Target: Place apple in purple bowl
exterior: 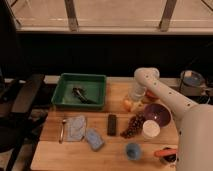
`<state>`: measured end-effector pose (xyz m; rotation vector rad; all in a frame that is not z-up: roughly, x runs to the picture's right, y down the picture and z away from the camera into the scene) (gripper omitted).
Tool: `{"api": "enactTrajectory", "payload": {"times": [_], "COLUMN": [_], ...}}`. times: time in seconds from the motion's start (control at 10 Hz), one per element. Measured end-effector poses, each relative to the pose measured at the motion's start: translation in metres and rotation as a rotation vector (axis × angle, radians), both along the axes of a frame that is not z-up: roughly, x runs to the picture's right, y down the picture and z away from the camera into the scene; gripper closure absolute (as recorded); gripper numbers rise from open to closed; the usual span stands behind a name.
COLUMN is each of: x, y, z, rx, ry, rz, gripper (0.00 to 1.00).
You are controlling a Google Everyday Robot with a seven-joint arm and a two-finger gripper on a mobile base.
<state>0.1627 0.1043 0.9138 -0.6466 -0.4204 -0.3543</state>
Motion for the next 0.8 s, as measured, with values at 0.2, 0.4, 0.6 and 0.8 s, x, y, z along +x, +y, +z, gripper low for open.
{"api": "enactTrajectory", "payload": {"times": [0.2, 0.4, 0.6, 0.8], "x": [0.008, 0.020, 0.041, 0.082], "y": [-0.015, -0.044, -0.064, -0.078], "z": [-0.012, -0.042, -0.068, -0.093], "rx": [0.022, 0.054, 0.076, 0.100], "ry": [-0.006, -0.018, -0.015, 0.014], "rz": [0.033, 0.073, 0.107, 0.150], "gripper": [0.92, 1.00, 1.00, 1.00]}}
